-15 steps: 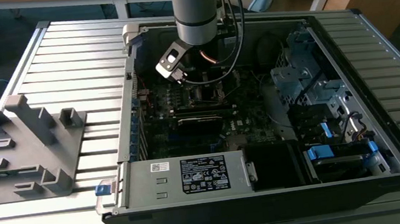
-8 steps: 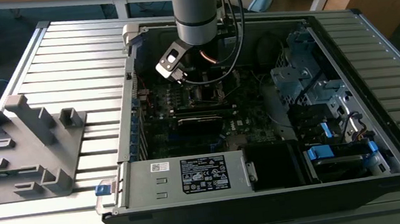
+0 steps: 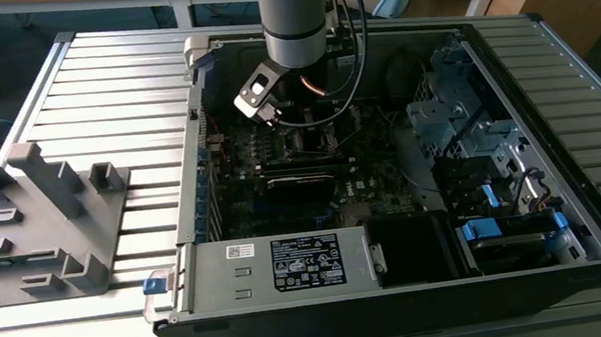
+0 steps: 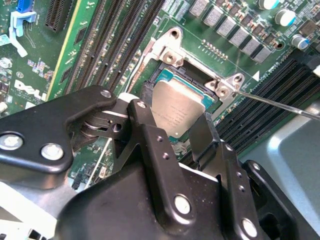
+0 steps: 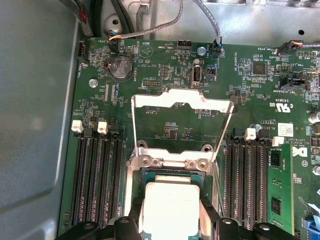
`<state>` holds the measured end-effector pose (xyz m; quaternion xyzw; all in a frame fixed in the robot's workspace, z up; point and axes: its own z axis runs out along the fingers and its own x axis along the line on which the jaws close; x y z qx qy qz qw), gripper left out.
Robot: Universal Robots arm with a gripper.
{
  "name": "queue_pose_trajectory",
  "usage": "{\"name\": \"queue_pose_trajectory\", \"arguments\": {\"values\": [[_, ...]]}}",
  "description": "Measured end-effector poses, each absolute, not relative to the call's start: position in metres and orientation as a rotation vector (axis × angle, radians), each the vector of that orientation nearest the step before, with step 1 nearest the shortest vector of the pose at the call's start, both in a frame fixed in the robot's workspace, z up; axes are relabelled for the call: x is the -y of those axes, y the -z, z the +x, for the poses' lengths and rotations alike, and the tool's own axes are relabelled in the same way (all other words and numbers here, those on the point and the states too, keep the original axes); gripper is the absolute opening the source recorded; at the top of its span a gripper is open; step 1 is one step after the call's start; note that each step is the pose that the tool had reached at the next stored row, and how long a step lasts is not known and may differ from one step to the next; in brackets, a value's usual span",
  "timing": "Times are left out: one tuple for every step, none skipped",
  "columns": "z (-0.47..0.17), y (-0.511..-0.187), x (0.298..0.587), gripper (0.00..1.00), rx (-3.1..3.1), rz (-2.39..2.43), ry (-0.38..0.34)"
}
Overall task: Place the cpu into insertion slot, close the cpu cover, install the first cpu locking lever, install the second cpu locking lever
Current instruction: 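Place the cpu into insertion slot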
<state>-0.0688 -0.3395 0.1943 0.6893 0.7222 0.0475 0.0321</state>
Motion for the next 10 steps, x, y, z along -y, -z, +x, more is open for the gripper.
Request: {"name": "queue_pose_trajectory", "arguments": {"values": [[-0.0688,-0.1943,0.3395,0.53,-2.224,2.122,-0.146],[-0.0688,-0.1943,0.3395,0.54,-2.224,2.122,-0.146],[-0.0689,-0.1943,0.3395,0.54,-2.224,2.122,-0.146],[-0.0689,-0.1943,0.3395,0.61,-2.224,2.122,-0.146],[-0.0689,-0.1944,0.3396,0.61,-2.224,2.122,-0.146],[-0.0689,-0.1944,0.3396,0.61,-2.224,2.122,-0.146],[-0.0689,-0.1944,0.3395,0.61,-2.224,2.122,-0.146],[-0.0689,-0.1945,0.3395,0.61,-2.224,2.122,-0.146],[-0.0689,-0.1952,0.3396,0.61,-2.224,2.122,-0.145],[-0.0689,-0.1959,0.3396,0.61,-2.224,2.122,-0.145]]}}
